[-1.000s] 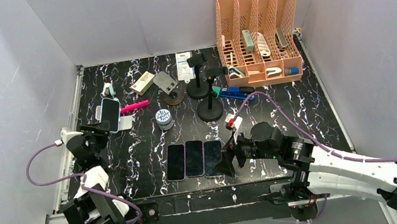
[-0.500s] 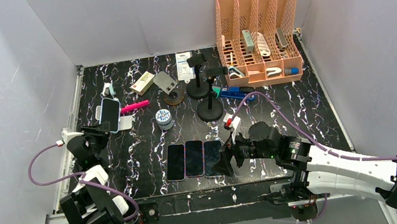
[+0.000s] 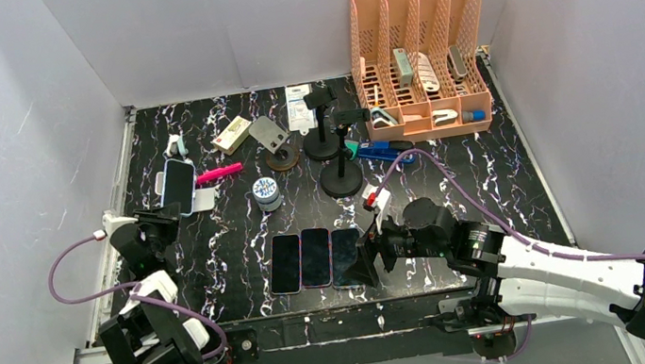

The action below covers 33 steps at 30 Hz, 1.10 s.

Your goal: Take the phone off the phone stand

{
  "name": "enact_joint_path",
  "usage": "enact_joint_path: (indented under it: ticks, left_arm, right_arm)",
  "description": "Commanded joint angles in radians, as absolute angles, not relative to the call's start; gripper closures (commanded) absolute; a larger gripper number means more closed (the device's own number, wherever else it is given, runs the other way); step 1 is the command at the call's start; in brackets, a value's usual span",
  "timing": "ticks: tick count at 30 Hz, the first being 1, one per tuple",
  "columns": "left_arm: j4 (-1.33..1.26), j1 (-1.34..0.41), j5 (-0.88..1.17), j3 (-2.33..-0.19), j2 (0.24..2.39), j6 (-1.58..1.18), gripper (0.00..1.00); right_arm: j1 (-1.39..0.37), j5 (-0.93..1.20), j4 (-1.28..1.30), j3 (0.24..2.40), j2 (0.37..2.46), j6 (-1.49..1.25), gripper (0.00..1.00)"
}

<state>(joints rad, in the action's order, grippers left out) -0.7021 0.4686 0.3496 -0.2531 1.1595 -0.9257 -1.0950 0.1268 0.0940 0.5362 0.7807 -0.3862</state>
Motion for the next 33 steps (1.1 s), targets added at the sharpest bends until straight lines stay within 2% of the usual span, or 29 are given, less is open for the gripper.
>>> enact_joint_path:
  ticks: [1, 18, 33]
  left_arm:
    - [-0.709, 0.474, 0.367, -0.239, 1.121, -0.919, 0.78]
    - [-0.703, 0.454, 0.393, -0.237, 1.071, -0.922, 1.00]
    - [-0.609, 0.433, 0.407, -0.322, 1.043, -0.997, 1.00]
  right_arm:
    - [-1.097, 0.132, 0.040, 0.566, 0.775, -0.385, 0.03]
    - [-1.097, 0.132, 0.044, 0.569, 0.772, -0.394, 0.03]
    - [-1.097, 0.135, 0.051, 0.585, 0.787, -0.395, 0.04]
